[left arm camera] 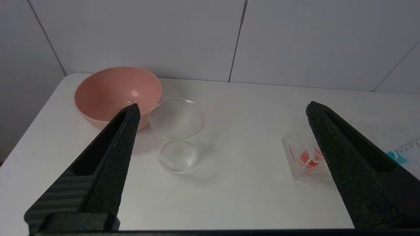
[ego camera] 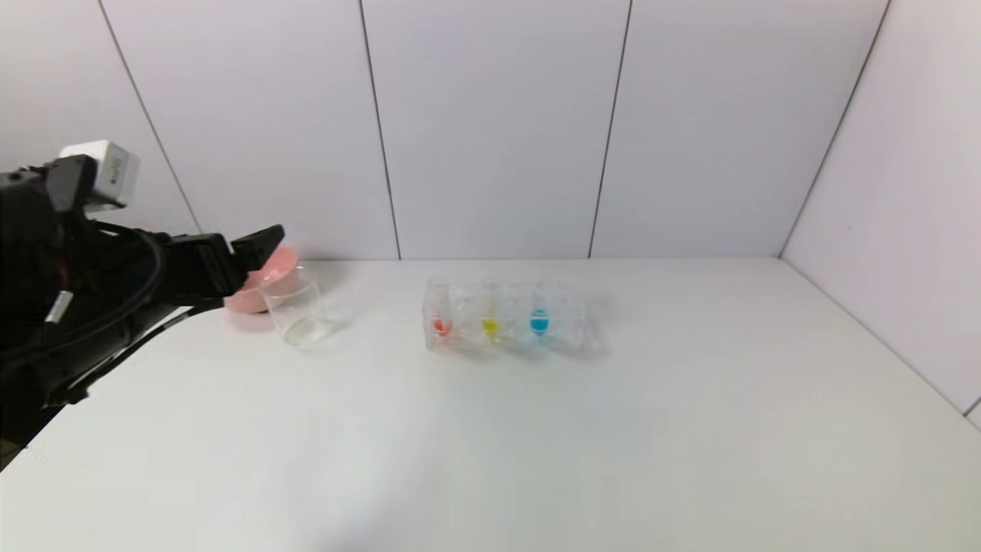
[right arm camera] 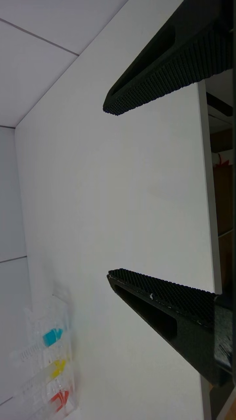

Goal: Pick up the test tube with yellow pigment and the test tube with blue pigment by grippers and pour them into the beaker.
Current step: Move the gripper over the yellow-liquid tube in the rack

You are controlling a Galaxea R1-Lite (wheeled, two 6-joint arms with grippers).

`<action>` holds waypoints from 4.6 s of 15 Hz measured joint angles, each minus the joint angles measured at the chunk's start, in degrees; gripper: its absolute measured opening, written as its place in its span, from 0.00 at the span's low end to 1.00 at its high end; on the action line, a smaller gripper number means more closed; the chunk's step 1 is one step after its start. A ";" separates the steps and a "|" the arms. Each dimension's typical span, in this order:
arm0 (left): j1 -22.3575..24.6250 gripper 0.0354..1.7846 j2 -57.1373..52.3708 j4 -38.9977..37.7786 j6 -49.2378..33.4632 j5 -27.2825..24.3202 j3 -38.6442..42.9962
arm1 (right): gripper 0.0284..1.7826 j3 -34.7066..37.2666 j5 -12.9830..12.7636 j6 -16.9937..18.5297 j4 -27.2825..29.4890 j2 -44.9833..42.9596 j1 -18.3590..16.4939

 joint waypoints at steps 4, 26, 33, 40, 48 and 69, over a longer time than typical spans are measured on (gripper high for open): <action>-7.19 0.99 7.96 -6.40 -2.55 4.67 -1.60 | 0.96 0.00 0.00 -0.04 -0.02 0.00 0.00; -33.27 0.99 32.46 -25.77 -3.75 24.50 -4.80 | 0.96 0.00 0.00 -0.04 -0.02 0.00 -0.02; -33.56 0.99 39.85 -27.05 -3.15 24.78 -11.30 | 0.96 0.00 0.00 -0.02 -0.02 0.00 -0.02; -32.09 0.99 47.19 -26.30 -0.80 24.93 -20.59 | 0.96 0.00 0.00 -0.02 0.00 0.00 0.00; -29.29 0.99 52.53 -25.98 2.58 24.62 -29.00 | 0.96 0.00 -0.01 -0.04 -0.02 0.00 0.02; -27.81 0.97 55.85 -22.66 2.50 24.52 -35.21 | 0.96 0.00 0.00 -0.02 -0.02 0.00 0.00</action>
